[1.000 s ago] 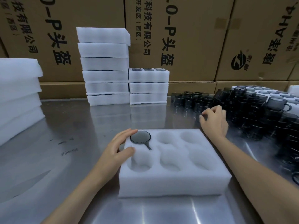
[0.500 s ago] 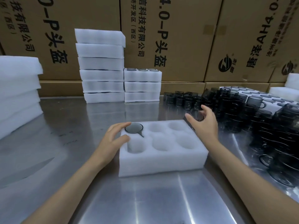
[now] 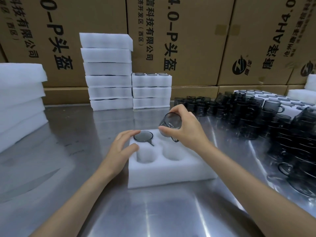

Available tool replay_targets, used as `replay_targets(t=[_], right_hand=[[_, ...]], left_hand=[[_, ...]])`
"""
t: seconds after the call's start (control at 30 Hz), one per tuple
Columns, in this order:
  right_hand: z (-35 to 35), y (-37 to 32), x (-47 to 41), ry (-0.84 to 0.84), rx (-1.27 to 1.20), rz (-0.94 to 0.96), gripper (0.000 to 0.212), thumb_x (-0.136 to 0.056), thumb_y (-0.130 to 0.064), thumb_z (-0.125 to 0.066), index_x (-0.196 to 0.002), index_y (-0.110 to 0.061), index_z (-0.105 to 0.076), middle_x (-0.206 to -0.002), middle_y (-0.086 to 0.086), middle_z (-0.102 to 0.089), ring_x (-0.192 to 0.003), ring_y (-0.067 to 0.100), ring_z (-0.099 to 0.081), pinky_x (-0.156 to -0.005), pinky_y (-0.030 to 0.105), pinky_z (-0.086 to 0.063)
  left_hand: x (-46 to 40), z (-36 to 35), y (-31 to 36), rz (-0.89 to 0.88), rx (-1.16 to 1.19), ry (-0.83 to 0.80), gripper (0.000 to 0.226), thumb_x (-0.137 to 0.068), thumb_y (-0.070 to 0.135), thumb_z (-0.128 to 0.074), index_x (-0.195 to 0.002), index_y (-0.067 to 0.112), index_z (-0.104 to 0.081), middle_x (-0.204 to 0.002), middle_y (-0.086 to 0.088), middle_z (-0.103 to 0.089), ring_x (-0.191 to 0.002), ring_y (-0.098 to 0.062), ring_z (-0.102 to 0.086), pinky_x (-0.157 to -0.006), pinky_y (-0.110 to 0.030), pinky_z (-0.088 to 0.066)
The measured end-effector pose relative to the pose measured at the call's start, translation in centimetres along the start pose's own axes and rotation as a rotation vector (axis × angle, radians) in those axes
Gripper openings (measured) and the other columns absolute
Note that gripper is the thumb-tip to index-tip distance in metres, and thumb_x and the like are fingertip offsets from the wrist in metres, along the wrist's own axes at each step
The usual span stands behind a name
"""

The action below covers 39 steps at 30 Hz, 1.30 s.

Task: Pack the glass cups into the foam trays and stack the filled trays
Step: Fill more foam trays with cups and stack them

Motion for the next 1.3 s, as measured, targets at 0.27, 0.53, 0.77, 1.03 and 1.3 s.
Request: replay_targets(t=[0.27, 0.53, 0.77, 1.03, 1.3], right_hand=[[-0.5, -0.1, 0.4, -0.122, 0.072, -0.033, 0.048, -0.07, -0.056, -0.074, -0.104, -0.031, -0.052, -0.099, -0.023, -0.06, -0.102, 0.002, -0.048, -0.079, 0.024, -0.044], [-0.6, 0.4, 0.5, -0.178, 0.017, -0.112, 0.04, -0.08, -0.066, -0.051, -0.109, -0.039, -0.055, -0.101, -0.025, -0.059, -0.104, -0.004, -0.045, -0.075, 0.016, -0.039], [-0.3, 1.0, 0.6, -0.194, -0.056, -0.166, 0.05, -0.097, -0.057, -0.018, -0.124, -0.04, -0.057, -0.132, -0.012, -0.055, -0.13, 0.008, -0.041, -0.108, 0.038, -0.032], [0.2, 1.0, 1.3, -0.378, 0.256, 0.033, 0.047, -0.104, -0.034, -0.019, -0.149, -0.026, -0.027, -0.155, -0.017, -0.02, -0.142, -0.002, -0.009, -0.103, 0.0, 0.004], [-0.3, 1.3, 1.4, -0.536, 0.317, -0.052, 0.048, -0.103, -0.038, -0.017, -0.148, -0.029, -0.03, -0.154, -0.021, -0.021, -0.142, -0.002, -0.012, -0.113, 0.024, -0.011]], left_hand=[[0.2, 0.1, 0.3, 0.019, 0.0, -0.002, 0.048, -0.069, 0.028, -0.049, -0.116, 0.035, -0.056, -0.131, 0.008, -0.048, -0.12, 0.004, -0.04, -0.097, -0.015, -0.029], [0.5, -0.2, 2.4, -0.016, -0.025, -0.02, 0.056, -0.073, 0.032, -0.046, -0.129, 0.028, -0.052, -0.143, 0.009, -0.041, -0.133, 0.0, -0.031, -0.107, -0.016, -0.021], [0.0, -1.5, 6.0, -0.159, -0.23, -0.201, 0.056, -0.082, 0.045, -0.038, -0.138, 0.041, -0.039, -0.147, 0.028, -0.027, -0.136, 0.011, -0.016, -0.104, -0.004, -0.012], [-0.2, -2.3, 5.7, -0.175, -0.649, -0.42, 0.054, -0.1, 0.043, -0.027, -0.15, 0.031, -0.012, -0.153, 0.025, 0.0, -0.141, 0.007, 0.006, -0.115, -0.023, 0.005], [-0.3, -2.4, 5.5, -0.11, -0.687, -0.467, 0.054, -0.1, 0.038, -0.035, -0.15, 0.03, -0.018, -0.155, 0.021, -0.009, -0.141, 0.005, -0.003, -0.113, -0.017, -0.001]])
Point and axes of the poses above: each hand's wrist, its own x-axis away from the middle knuckle, its own z-axis out of the back of the hand, y = z × x, the point moved 2 cm from there along -x, towards the middle knuckle
